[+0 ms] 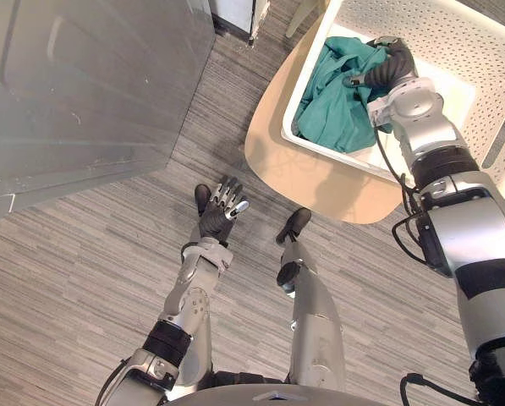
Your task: Pick up the laundry basket with both hands and put the clothes into the washing machine.
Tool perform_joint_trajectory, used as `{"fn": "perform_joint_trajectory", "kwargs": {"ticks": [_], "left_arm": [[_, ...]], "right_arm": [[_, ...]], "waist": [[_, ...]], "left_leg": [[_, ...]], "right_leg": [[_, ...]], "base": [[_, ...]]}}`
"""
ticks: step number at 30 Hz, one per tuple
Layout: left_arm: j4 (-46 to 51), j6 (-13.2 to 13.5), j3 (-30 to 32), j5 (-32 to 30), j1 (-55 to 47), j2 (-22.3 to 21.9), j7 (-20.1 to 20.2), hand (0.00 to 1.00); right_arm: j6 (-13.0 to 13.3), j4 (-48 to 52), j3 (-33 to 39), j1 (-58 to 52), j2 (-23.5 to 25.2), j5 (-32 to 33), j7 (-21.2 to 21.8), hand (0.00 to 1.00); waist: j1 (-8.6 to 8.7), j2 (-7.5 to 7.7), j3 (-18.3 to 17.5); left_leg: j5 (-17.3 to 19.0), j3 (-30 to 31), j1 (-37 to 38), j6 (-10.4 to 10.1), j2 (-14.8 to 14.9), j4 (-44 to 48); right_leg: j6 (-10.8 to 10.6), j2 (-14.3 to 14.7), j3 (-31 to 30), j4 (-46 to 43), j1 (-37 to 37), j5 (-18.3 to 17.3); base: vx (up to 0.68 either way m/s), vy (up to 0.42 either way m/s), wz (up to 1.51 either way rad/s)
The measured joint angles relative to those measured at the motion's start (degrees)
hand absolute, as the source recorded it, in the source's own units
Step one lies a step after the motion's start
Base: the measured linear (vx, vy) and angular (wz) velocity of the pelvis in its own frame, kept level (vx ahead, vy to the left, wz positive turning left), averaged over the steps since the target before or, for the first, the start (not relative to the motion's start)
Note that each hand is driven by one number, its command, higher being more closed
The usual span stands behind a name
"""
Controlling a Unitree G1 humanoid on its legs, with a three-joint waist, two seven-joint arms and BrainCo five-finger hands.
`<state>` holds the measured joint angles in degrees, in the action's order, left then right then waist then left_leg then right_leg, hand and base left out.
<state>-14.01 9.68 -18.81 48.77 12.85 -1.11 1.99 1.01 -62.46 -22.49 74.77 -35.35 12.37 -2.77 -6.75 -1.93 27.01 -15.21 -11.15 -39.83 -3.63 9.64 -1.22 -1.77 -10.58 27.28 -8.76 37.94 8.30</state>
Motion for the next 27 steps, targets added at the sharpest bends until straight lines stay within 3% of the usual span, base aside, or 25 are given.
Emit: {"fn": "perform_joint_trajectory", "kwargs": {"ticks": [8, 11, 17, 22, 25, 27], "left_arm": [[2.6, 0.2, -1.8, 1.1, 0.2, -0.6, -0.1, 0.00], [6.9, 0.8, -1.8, 0.4, 0.5, -0.6, -0.5, 0.00], [9.0, 1.7, -1.8, -0.6, 0.9, -0.2, -0.6, 0.00], [11.8, 1.8, -2.0, -0.6, 0.1, 2.7, -0.5, 0.00], [12.2, 1.8, -2.1, -2.3, -2.5, 4.6, -0.4, 0.00], [12.3, 1.7, -2.1, -2.9, -5.1, 5.5, -0.4, 0.00]], "right_arm": [[0.4, -1.5, -0.5, -3.5, 1.4, 12.4, 1.0, 1.00], [1.5, -1.0, 4.8, -7.1, 3.3, 20.8, 0.5, 1.00], [2.1, 3.7, 10.2, -12.0, 4.0, 28.5, -1.1, 1.00], [3.4, 12.6, 15.3, -12.6, 4.0, 33.0, -1.5, 1.00], [4.6, 19.6, 19.4, -16.5, 4.0, 33.5, -1.5, 1.00], [5.8, 22.3, 20.8, -18.7, 4.0, 33.6, -1.5, 1.00]], "waist": [[-0.72, -0.03, -0.1], [-0.84, -0.03, -0.1], [0.18, -0.06, -0.1], [0.82, -0.06, -0.1], [1.26, 0.06, -0.3], [1.68, 0.16, -2.6]], "left_leg": [[-0.1, -2.0, 0.6, -0.1, 0.4, 0.0], [-0.2, -2.6, 2.0, -0.1, 0.7, 0.0], [-0.3, -3.6, 6.0, -0.3, 1.1, -0.3], [0.0, -4.6, 9.8, -0.6, 1.4, -0.2], [0.5, -4.4, 14.8, -0.6, 1.7, 0.0], [1.1, -4.2, 16.1, -1.0, 1.6, 0.1]], "right_leg": [[0.4, -0.3, -0.1, -1.2, 0.0, -0.7], [0.5, -0.4, -0.6, -2.9, -0.2, -1.6], [0.8, -0.3, -1.6, -4.2, -2.7, -2.4], [0.8, 0.1, -2.7, -4.2, -5.6, -2.4], [0.4, 0.5, -2.7, -4.2, -10.9, -3.2], [0.2, 0.5, -2.7, -4.1, -12.3, -4.0]], "base": [[0.05, -0.004, -0.01], [0.03, -0.034, -0.07], [0.01, -0.039, -0.09], [-0.02, -0.056, -0.12], [0.00, -0.071, 0.00], [0.02, -0.073, 0.05]]}}
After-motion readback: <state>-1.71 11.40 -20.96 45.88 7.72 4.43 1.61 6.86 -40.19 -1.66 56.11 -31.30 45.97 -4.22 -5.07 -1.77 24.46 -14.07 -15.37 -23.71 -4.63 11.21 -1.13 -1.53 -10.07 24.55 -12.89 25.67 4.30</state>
